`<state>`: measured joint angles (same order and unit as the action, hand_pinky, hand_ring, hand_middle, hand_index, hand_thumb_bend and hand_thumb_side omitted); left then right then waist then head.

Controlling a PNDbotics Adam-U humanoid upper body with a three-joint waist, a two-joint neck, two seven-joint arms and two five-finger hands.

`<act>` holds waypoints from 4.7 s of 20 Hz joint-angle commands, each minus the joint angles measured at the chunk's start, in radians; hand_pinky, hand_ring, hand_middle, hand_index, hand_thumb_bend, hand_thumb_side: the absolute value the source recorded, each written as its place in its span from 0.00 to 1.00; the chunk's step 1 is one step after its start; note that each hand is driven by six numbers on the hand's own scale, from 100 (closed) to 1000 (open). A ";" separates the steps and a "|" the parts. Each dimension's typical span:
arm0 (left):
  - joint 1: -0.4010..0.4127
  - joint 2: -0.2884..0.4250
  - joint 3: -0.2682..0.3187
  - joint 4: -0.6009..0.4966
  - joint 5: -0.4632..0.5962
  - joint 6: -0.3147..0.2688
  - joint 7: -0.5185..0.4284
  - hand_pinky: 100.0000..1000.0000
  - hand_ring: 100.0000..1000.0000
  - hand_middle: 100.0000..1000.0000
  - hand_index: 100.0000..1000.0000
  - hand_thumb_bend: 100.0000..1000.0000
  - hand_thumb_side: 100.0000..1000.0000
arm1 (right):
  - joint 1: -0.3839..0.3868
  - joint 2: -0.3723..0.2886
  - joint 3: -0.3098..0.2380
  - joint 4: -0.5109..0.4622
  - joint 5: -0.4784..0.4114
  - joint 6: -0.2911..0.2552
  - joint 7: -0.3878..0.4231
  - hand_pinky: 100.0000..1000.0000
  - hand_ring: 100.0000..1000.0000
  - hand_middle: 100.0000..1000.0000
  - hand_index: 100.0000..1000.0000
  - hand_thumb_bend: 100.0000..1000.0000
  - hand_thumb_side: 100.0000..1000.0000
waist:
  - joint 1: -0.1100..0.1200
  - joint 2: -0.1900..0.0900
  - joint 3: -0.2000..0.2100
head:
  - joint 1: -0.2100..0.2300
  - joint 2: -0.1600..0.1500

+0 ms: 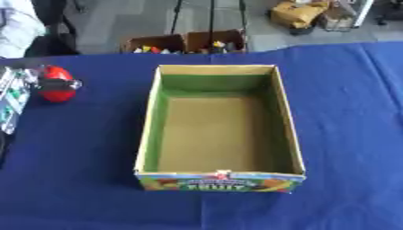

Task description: Pick up objects on the table and place them in the box.

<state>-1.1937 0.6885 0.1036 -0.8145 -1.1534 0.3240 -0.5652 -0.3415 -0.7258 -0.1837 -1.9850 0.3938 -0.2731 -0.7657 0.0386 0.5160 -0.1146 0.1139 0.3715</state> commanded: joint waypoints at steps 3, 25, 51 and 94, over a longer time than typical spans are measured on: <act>-0.024 0.062 0.024 -0.007 0.046 0.005 0.015 0.70 0.81 0.87 1.00 0.40 0.85 | -0.002 -0.024 -0.005 -0.015 0.007 -0.002 0.007 0.74 0.80 0.74 0.78 0.00 0.88 | -0.004 -0.015 0.005 | -0.006 -0.017; 0.001 0.051 0.032 0.095 0.271 0.016 0.046 0.27 0.50 0.77 1.00 0.33 0.82 | -0.001 -0.014 -0.010 -0.015 0.007 -0.003 0.008 0.74 0.80 0.74 0.77 0.00 0.88 | -0.007 0.001 0.005 | -0.005 -0.023; -0.009 0.035 0.012 0.105 0.359 0.004 0.090 0.17 0.43 0.67 0.95 0.13 0.61 | 0.001 -0.007 -0.017 -0.015 -0.011 0.001 0.000 0.75 0.80 0.71 0.76 0.00 0.85 | 0.003 -0.005 0.004 | -0.011 -0.017; -0.040 0.034 -0.029 0.011 0.329 -0.004 0.174 0.14 0.42 0.53 0.90 0.00 0.40 | 0.018 -0.007 -0.025 -0.015 -0.038 0.014 -0.008 0.75 0.79 0.69 0.74 0.00 0.83 | 0.032 -0.069 0.011 | -0.029 0.015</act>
<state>-1.2025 0.6934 0.0775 -0.7719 -0.8152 0.3255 -0.3871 -0.3209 -0.7074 -0.1968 -1.9850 0.3671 -0.2617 -0.7738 0.0719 0.4824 -0.1026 0.0878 0.3798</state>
